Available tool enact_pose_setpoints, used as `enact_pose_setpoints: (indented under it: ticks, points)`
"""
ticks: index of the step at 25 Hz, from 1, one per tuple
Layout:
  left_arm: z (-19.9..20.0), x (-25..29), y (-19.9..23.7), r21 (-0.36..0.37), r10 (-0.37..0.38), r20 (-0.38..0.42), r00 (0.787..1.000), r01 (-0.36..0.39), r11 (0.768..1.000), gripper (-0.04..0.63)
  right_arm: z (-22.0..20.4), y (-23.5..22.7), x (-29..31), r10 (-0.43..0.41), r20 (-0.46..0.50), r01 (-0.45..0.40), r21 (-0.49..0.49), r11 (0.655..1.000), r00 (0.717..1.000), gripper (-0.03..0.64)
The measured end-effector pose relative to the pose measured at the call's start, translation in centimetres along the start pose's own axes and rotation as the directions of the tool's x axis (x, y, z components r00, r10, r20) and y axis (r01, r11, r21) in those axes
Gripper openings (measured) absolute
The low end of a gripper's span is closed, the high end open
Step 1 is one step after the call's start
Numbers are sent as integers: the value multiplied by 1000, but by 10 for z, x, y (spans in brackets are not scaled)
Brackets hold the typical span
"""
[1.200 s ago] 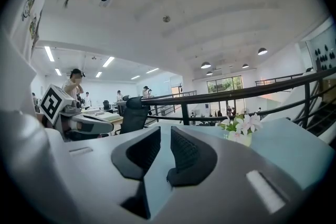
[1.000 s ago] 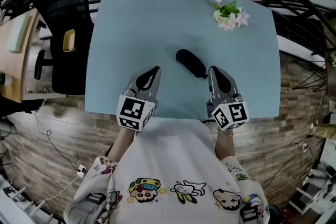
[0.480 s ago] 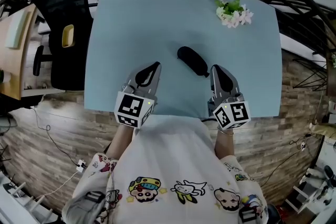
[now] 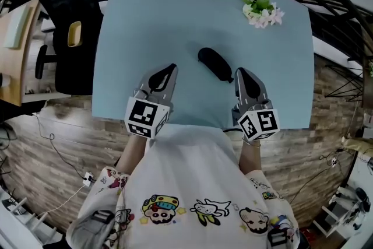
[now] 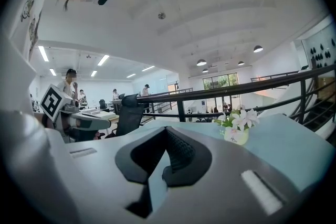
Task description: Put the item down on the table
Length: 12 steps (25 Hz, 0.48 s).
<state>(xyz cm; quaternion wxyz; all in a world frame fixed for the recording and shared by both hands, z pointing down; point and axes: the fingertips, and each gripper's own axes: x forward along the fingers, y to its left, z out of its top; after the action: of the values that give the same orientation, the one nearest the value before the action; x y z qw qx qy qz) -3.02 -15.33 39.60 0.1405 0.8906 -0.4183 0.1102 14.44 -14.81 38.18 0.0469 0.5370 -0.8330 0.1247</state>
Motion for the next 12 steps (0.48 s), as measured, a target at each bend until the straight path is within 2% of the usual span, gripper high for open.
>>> enact_pose_setpoints:
  ticks: [12]
  points:
    - [-3,-1,6,-4,14,-13,1000,-14,1000,-2,-5,-1,7,6,-28,-6,-5,1000,1000,9]
